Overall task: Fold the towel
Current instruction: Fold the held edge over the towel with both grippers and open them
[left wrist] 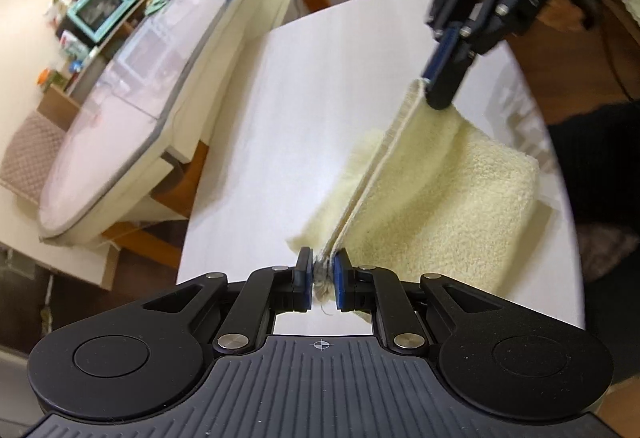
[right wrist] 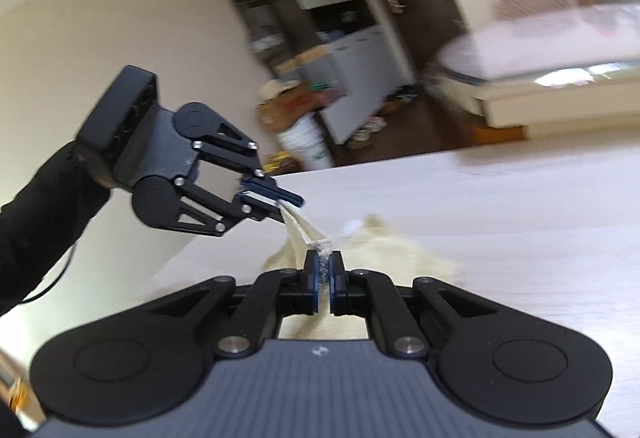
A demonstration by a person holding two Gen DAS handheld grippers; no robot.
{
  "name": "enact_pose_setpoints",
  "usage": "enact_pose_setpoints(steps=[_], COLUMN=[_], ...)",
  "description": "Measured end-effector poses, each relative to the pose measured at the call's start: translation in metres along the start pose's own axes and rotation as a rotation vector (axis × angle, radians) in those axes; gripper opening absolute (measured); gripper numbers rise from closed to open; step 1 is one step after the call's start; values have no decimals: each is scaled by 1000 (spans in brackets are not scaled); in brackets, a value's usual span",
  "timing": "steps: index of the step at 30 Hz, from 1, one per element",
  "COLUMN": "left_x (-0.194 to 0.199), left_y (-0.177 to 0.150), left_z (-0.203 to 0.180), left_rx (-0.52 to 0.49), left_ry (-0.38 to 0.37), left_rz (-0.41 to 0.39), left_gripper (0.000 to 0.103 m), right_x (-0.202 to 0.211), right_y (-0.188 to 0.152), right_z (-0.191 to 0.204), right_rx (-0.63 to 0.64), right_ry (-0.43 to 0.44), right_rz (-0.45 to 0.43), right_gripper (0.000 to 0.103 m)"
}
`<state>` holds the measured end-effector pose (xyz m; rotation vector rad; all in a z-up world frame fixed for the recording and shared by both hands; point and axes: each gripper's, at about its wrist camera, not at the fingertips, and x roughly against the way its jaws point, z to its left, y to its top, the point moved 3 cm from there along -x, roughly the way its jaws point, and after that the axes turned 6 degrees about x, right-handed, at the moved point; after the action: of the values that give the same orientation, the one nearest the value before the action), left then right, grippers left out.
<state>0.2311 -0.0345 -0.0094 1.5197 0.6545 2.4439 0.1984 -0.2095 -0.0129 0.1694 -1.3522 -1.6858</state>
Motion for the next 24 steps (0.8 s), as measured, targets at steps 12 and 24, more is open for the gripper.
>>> enact_pose_setpoints(steps=[12,24], left_x=[-52,-8], left_y=[2,-28], left_z=[15,35], left_rx=[49,349], left_ry=[-7,166], left_rz=[49,-85], left_gripper=[40,82], right_x=[-12,7], right_y=[-21,-12], right_z=[-55,-49], right_rx=[-81,6], right_ry=[-168,-211], right_rz=[86,20], right_gripper=[9,22])
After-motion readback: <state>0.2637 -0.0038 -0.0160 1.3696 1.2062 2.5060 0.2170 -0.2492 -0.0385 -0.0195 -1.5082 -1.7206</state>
